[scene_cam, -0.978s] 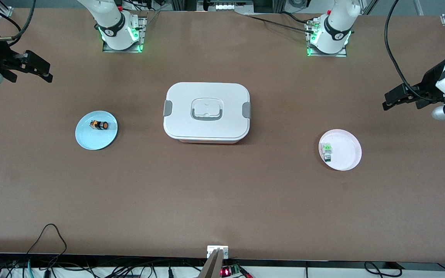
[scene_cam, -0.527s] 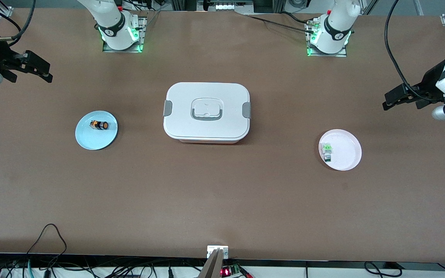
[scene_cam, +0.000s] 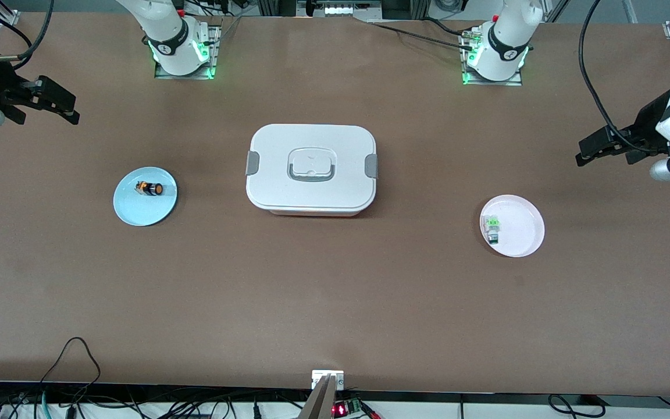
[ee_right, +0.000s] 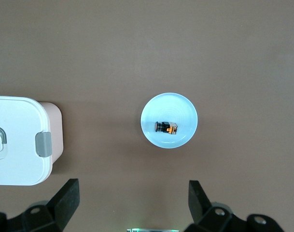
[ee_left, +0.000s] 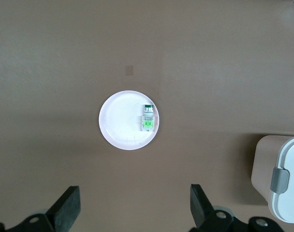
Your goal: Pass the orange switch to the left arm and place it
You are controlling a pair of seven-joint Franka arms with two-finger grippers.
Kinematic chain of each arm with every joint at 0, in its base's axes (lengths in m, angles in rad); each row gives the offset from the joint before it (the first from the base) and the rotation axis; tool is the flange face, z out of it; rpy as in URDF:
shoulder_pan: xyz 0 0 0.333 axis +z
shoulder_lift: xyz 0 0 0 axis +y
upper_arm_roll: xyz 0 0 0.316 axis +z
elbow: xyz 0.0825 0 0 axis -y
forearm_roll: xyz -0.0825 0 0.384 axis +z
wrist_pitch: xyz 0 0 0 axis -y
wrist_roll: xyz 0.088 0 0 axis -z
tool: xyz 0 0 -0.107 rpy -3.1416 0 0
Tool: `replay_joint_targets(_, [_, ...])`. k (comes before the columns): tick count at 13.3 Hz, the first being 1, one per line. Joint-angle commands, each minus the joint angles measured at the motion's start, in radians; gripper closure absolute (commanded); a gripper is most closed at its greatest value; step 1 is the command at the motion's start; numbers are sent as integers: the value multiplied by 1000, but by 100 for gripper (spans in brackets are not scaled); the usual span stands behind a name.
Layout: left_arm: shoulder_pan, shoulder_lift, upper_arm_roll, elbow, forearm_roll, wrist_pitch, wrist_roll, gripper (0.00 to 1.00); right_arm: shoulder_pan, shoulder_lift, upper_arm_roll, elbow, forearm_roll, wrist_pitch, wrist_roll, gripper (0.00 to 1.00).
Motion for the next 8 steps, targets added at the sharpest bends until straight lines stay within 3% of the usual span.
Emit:
replay_joint_targets(1, [-10,-7,5,8,11,-10,7,0,-8,6,4,14,7,-4,-8,0])
replay_joint_targets(8, [-19,-9,1,8,11,-10,5,0,-5,6,7,16,7,6,10,0])
